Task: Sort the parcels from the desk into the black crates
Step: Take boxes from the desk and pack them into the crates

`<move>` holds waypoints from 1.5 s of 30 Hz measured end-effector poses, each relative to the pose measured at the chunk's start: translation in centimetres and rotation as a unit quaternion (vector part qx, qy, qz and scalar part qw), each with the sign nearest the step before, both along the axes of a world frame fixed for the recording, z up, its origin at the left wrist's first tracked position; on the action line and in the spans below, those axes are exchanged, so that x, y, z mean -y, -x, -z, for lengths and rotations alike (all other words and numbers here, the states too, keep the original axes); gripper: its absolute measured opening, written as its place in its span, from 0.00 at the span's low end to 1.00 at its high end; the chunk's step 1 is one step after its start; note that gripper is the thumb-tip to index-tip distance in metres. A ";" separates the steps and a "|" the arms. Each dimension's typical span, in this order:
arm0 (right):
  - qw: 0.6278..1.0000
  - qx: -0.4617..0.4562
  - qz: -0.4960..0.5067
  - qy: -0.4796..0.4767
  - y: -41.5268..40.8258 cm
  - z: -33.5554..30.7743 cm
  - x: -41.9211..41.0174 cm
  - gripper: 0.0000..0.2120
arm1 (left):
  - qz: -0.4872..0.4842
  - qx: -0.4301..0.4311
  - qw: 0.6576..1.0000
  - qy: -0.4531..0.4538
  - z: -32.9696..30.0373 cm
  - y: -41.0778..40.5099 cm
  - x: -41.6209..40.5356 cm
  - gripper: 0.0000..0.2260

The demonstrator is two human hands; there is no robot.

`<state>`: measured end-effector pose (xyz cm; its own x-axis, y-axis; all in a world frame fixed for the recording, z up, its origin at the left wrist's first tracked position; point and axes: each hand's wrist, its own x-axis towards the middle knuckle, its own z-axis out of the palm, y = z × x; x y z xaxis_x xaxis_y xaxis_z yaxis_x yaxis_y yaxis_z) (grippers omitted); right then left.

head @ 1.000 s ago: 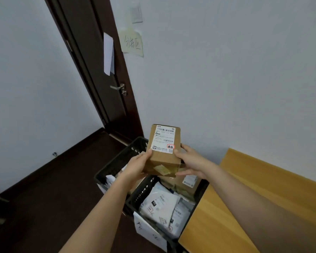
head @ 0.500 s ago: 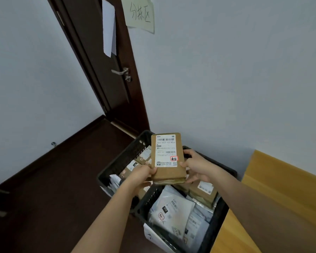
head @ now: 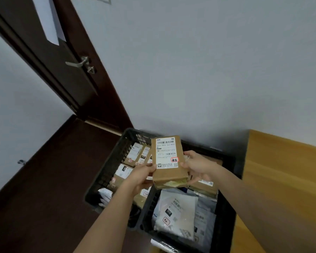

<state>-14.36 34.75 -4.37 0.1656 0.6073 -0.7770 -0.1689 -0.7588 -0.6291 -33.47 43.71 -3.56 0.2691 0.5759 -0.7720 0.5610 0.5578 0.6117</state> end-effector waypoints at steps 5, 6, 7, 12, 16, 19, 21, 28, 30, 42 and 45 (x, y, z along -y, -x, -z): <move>0.994 -0.001 0.085 0.072 1.1 4.5 2.0 0.25 | 0.114 -0.052 0.992 0.032 5.4 -1.3 -1.5 0.08; 0.991 -0.003 0.104 0.085 1.6 5.5 2.4 0.25 | 0.138 -0.062 0.988 0.034 6.3 -1.4 -1.7 0.08; 0.988 -0.009 0.122 0.098 2.1 6.6 2.7 0.24 | 0.159 -0.069 0.984 0.035 7.2 -1.5 -1.9 0.07; 0.977 -0.033 0.152 0.149 5.6 11.3 3.7 0.22 | 0.241 -0.092 0.966 0.033 11.4 -0.8 -2.2 0.10; 0.970 -0.038 0.170 0.168 8.4 14.8 4.7 0.25 | 0.295 -0.118 0.947 0.047 15.2 0.3 -2.2 0.09; 0.967 -0.049 0.176 0.180 9.8 17.0 5.4 0.26 | 0.345 -0.140 0.928 0.027 17.9 0.8 -1.9 0.11; 0.964 -0.057 0.185 0.180 10.4 18.6 5.8 0.28 | 0.374 -0.145 0.916 0.018 19.6 0.9 -1.6 0.15; 0.974 -0.013 0.195 0.118 11.5 24.9 5.7 0.31 | 0.465 -0.157 0.862 -0.126 23.9 1.2 -1.0 0.11; 0.981 0.029 0.166 0.101 11.8 26.2 5.6 0.36 | 0.514 -0.183 0.815 -0.196 24.3 1.1 -0.3 0.04; 0.988 0.078 0.130 0.038 12.6 30.4 6.3 0.42 | 0.685 -0.234 0.586 -0.364 27.7 0.8 1.8 0.35; 0.990 0.077 0.109 0.037 12.3 29.9 6.2 0.42 | 0.696 -0.252 0.569 -0.358 27.4 0.4 1.8 0.36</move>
<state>-26.65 28.58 -34.29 0.4064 0.4866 -0.7733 -0.2406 -0.7595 -0.6044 -33.84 41.95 -30.98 0.6984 0.2899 -0.6544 0.3577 -0.9333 -0.0317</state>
